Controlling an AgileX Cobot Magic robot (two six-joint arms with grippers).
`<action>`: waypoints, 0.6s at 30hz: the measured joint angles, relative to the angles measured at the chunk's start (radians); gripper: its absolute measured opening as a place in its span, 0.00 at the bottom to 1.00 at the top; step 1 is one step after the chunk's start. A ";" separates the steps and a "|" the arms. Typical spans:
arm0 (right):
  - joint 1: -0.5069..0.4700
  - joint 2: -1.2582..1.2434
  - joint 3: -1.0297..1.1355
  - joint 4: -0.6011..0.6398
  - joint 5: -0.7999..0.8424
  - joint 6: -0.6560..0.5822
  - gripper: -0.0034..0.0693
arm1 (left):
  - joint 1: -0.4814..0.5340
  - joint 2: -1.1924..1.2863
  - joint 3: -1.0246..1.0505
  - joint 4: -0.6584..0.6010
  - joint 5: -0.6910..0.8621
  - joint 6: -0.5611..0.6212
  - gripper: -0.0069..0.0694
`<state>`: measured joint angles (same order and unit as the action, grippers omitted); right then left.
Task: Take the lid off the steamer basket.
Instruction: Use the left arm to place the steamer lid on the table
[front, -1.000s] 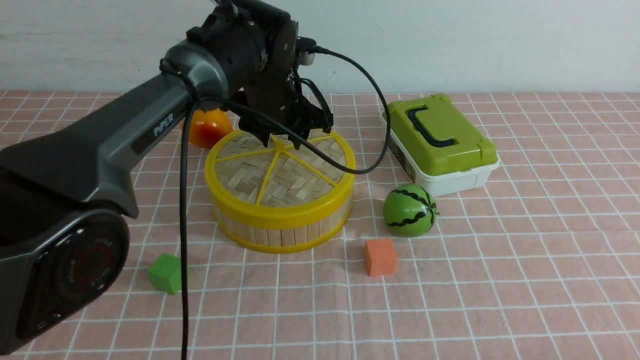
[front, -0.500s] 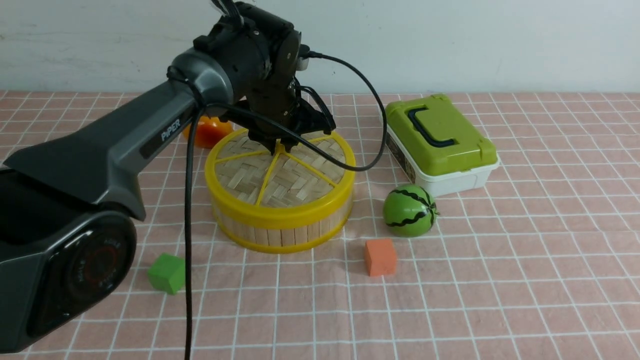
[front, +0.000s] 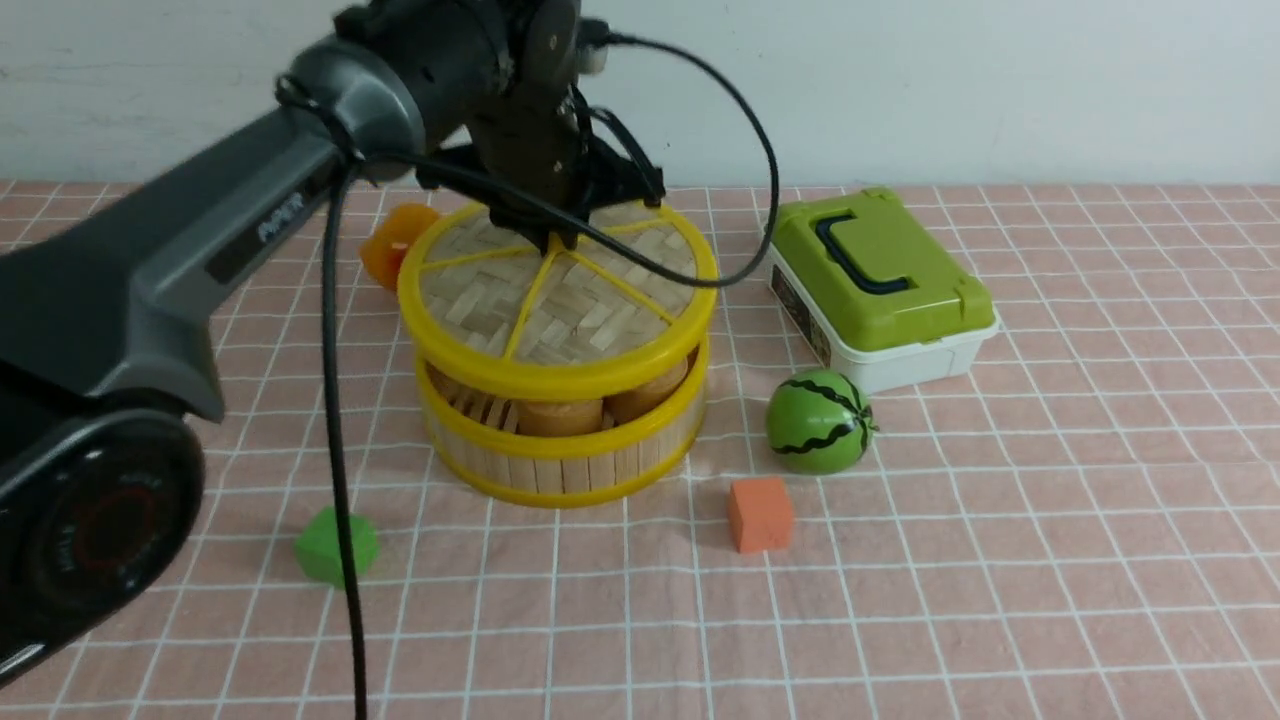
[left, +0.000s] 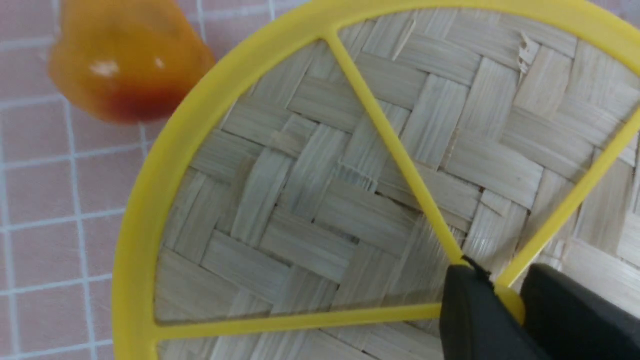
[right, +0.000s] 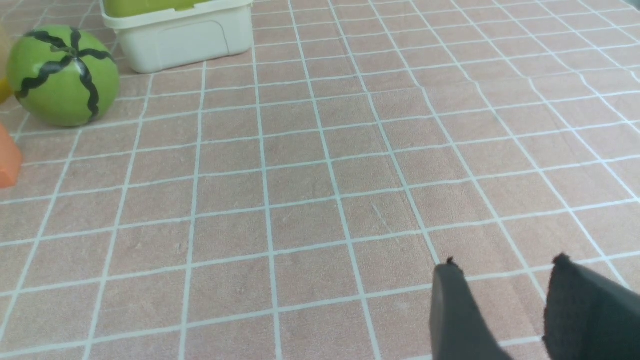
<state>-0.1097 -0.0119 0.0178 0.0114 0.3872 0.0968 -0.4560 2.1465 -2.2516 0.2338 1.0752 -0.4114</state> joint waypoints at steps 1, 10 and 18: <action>0.000 0.000 0.000 0.000 0.000 0.000 0.38 | 0.001 -0.041 0.000 0.023 0.000 0.003 0.23; 0.000 0.000 0.000 0.000 0.000 0.000 0.38 | 0.121 -0.226 0.000 0.120 0.085 0.046 0.23; 0.000 0.000 0.000 0.000 0.000 0.000 0.38 | 0.351 -0.231 0.235 -0.003 0.034 0.046 0.23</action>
<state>-0.1097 -0.0119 0.0178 0.0114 0.3872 0.0968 -0.1052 1.9156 -2.0165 0.2311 1.1093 -0.3655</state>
